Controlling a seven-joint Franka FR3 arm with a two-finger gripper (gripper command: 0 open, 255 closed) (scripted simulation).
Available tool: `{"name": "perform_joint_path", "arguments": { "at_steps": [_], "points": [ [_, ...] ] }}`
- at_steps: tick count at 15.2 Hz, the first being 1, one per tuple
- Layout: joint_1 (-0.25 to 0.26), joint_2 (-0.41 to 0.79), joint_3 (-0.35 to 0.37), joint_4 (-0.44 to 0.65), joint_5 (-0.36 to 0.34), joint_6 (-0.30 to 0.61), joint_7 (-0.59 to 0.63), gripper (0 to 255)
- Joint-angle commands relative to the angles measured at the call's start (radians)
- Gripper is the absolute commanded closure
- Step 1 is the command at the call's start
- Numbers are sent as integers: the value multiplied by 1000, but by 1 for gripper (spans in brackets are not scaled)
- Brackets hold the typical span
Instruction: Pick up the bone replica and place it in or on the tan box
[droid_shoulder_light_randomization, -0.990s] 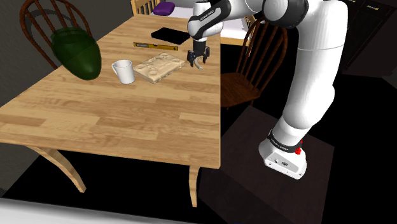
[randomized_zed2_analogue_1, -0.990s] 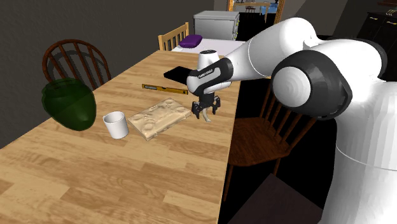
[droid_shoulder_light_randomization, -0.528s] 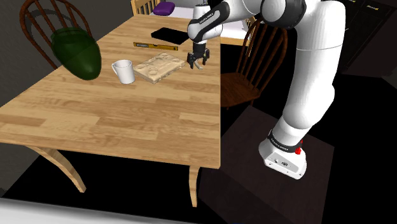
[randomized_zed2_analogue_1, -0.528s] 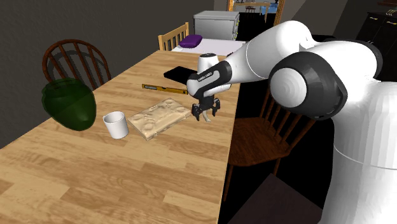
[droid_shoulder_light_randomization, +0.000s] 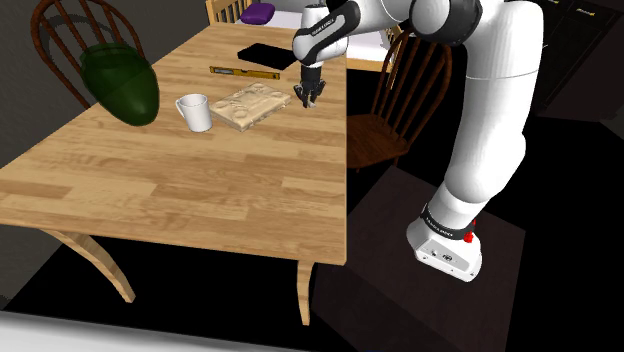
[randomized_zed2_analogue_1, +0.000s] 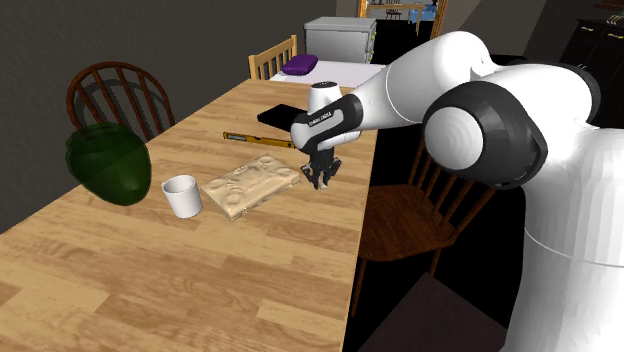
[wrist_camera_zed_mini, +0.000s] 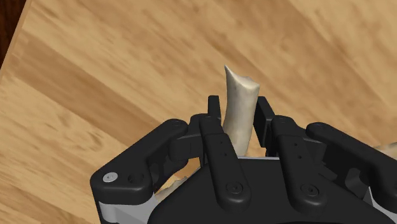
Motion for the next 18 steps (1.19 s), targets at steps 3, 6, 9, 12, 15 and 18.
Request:
{"name": "perform_joint_path", "arguments": {
  "at_steps": [3, 6, 9, 12, 15, 18],
  "points": [
    [-5, 16, -5, 3, -1, 4, -1, 255],
    [-6, -11, -7, -3, -4, -17, -2, 255],
    [-5, -31, -8, 11, -7, -51, -1, 255],
    [-4, -48, -9, 28, -9, -85, -1, 255],
    [-4, -65, -10, 47, -11, -120, 0, 255],
    [-3, -79, -11, 68, -13, -156, 1, 255]
  ]
}}
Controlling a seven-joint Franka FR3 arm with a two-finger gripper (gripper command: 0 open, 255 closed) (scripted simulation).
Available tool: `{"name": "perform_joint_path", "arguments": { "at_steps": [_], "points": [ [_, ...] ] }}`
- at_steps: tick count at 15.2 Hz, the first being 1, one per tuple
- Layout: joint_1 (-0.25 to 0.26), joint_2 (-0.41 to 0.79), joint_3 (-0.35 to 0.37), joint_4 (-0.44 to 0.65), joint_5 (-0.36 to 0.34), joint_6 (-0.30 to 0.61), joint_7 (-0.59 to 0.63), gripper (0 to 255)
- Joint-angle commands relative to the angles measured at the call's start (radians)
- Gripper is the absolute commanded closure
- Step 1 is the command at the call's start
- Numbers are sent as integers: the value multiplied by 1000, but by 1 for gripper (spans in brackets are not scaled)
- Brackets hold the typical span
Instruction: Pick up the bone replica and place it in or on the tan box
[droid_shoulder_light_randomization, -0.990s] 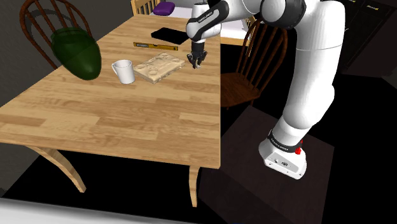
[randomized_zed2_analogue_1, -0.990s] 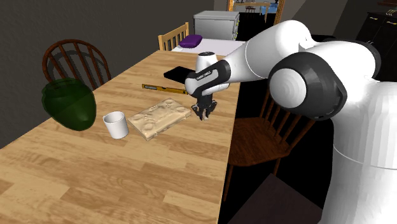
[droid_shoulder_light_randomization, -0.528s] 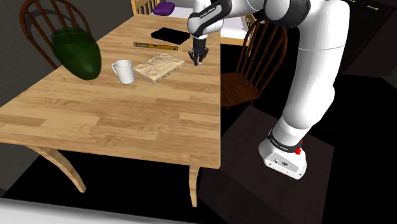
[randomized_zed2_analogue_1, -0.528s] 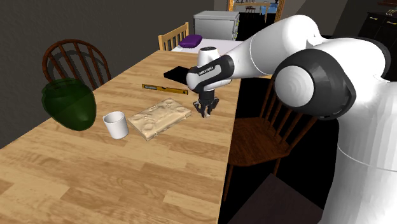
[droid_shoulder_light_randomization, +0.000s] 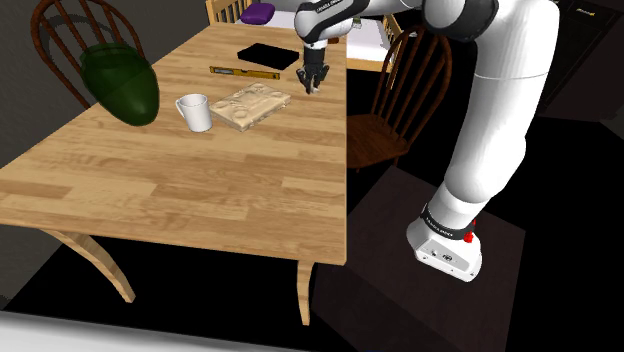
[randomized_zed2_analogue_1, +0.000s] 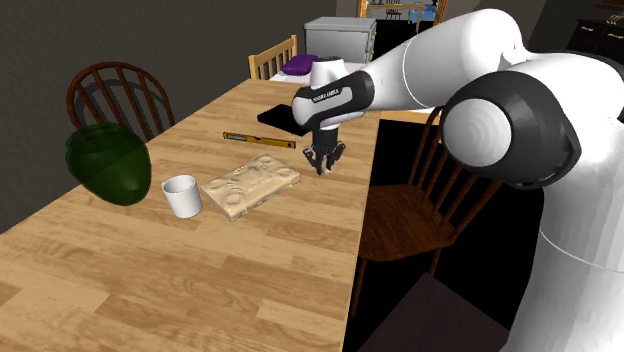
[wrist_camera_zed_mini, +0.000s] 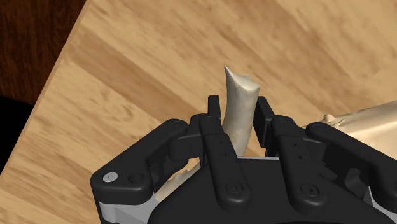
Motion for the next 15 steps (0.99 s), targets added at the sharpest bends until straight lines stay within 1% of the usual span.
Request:
{"name": "perform_joint_path", "arguments": {
  "at_steps": [1, 9, 15],
  "points": [
    [0, -10, -1, 17, -1, -27, -1, 255],
    [0, -39, -2, 84, -5, -123, 0, 255],
    [75, 48, 38, 205, -14, -160, 120, 255]
  ]
}}
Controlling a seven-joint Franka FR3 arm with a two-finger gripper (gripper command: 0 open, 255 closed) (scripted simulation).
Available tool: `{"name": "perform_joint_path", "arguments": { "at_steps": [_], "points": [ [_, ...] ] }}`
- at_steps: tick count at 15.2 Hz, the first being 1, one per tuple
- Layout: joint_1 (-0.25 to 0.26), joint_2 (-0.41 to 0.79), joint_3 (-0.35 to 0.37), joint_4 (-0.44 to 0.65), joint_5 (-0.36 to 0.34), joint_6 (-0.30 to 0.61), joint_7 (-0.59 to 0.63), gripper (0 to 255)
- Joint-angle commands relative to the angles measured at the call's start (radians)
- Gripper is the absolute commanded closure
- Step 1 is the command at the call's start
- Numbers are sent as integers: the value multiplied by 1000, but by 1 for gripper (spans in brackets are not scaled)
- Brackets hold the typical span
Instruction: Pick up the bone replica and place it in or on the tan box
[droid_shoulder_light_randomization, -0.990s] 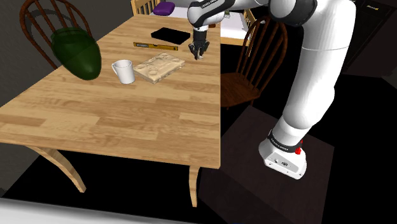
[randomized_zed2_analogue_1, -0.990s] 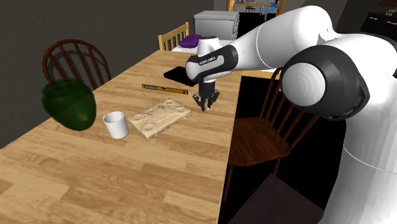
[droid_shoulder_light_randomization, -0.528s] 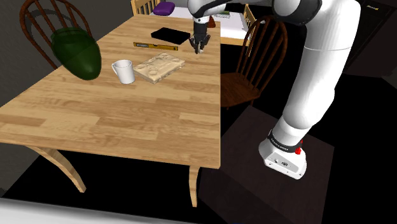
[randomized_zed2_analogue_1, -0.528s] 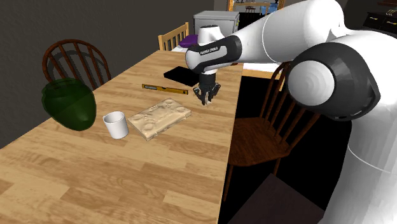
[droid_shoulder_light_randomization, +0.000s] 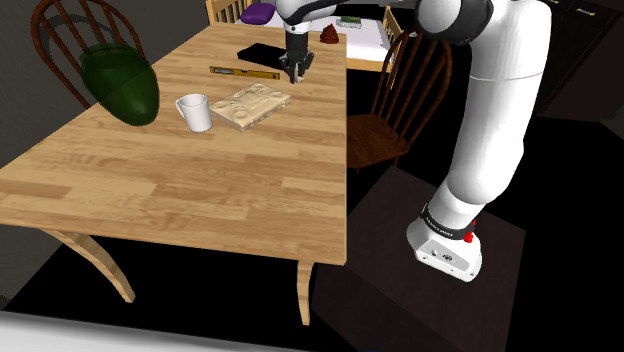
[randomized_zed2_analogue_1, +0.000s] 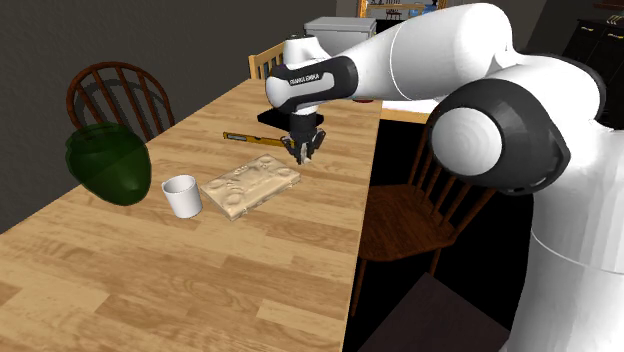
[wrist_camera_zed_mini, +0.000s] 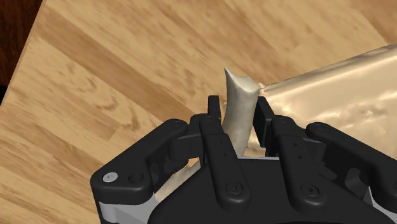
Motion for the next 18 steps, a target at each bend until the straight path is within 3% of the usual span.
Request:
{"name": "perform_joint_path", "arguments": {
  "at_steps": [1, 9, 14, 18],
  "points": [
    [25, 31, 12, 49, -3, -19, 39, 255],
    [124, 217, 50, 331, -17, -119, 180, 255],
    [186, 404, 65, 636, -24, -239, 255, 255],
    [187, 396, 65, 569, -25, -180, 257, 255]
  ]
}}
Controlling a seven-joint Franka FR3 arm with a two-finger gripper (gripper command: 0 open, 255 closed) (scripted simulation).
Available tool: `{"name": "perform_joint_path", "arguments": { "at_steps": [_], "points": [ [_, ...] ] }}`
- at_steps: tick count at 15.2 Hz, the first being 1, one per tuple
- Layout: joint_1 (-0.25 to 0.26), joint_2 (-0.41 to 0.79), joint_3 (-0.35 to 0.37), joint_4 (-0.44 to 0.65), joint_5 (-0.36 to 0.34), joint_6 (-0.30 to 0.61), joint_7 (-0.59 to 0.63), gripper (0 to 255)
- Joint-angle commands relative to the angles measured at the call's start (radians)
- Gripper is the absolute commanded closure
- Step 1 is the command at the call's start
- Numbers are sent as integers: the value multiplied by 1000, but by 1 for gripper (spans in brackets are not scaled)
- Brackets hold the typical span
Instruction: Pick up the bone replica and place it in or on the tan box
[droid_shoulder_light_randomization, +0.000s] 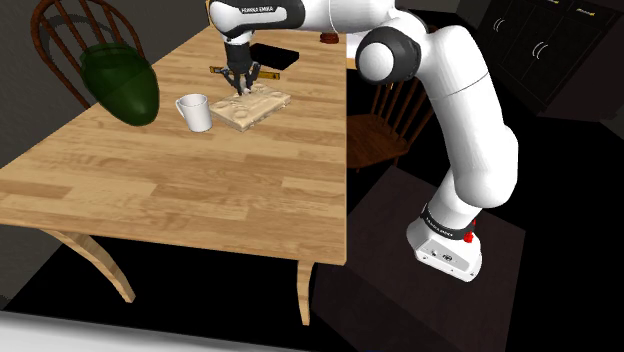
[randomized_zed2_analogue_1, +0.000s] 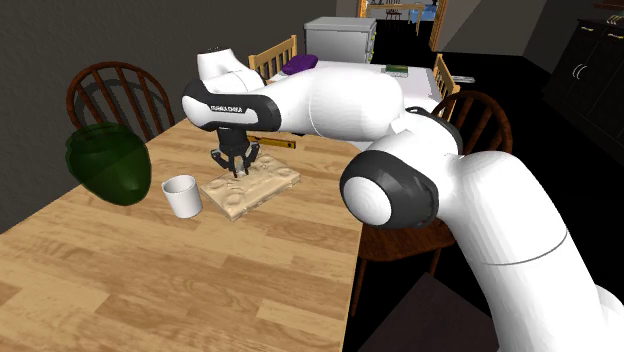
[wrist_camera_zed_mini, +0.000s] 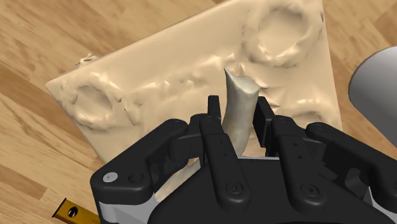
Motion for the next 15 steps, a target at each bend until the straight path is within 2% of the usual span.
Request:
{"name": "perform_joint_path", "arguments": {
  "at_steps": [1, 8, 15],
  "points": [
    [1, 2, 0, -25, 0, 27, 2, 255],
    [1, 7, 0, -106, -1, 114, 5, 255],
    [1, 7, 0, -106, -1, 114, 5, 255]
  ]
}}
